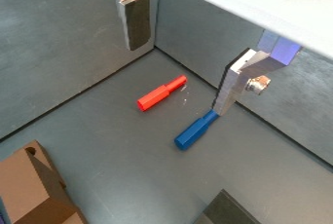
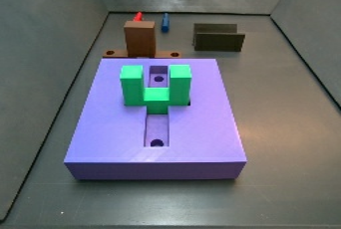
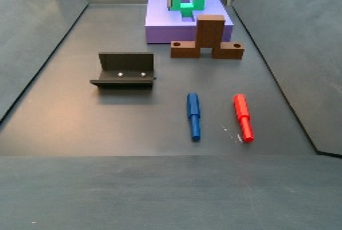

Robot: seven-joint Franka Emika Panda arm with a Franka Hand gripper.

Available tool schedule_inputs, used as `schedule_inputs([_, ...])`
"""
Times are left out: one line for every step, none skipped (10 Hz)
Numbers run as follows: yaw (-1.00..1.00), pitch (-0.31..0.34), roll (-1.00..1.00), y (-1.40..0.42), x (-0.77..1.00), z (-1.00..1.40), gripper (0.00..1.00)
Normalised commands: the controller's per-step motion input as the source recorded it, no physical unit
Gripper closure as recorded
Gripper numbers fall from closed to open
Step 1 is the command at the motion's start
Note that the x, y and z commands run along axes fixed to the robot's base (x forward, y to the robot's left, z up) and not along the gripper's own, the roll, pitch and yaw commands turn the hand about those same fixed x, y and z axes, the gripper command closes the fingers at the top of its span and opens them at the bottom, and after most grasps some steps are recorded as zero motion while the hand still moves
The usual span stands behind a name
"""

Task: Pick up the brown object. Move up. Move to above the board. Insert the brown object.
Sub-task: Pick up the brown object.

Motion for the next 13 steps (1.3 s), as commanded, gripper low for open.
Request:
schedule_inputs([0.0,-0.059,-0.07,-0.11,0.0,-0.19,0.0])
schedule_inputs([0.16,-0.143,-0.01,-0.7,-0.31,-0.25,0.0])
schedule_inputs([0.28,-0.117,0.06,-0.92,-0.4,-0.14,0.0])
schedule_inputs([0.28,-0.106,0.08,-0.9,-0.49,-0.17,0.0])
schedule_inputs([0.22,-0.151,0.08,-0.92,-0.53,-0.21,0.0])
schedule_inputs([-0.03,-0.174,0.16,-0.93,-0.38,-0.29,0.0])
schedule_inputs([-0.39,-0.146,0.07,-0.69,-0.13,-0.33,0.0])
schedule_inputs([-0.48,-0.124,0.03,-0.57,-0.12,-0.26,0.0])
schedule_inputs([-0.46,-0.139,0.0,-0.48,-0.24,-0.17,0.0])
schedule_inputs([-0.42,-0.146,0.0,-0.33,-0.19,-0.13,0.0])
schedule_inputs([-0.18,-0.054,0.0,-0.15,0.0,-0.18,0.0])
schedule_inputs([0.0,-0.099,-0.05,-0.1,0.0,-0.25,0.0])
schedule_inputs([0.05,-0.11,-0.07,-0.17,0.0,-0.29,0.0])
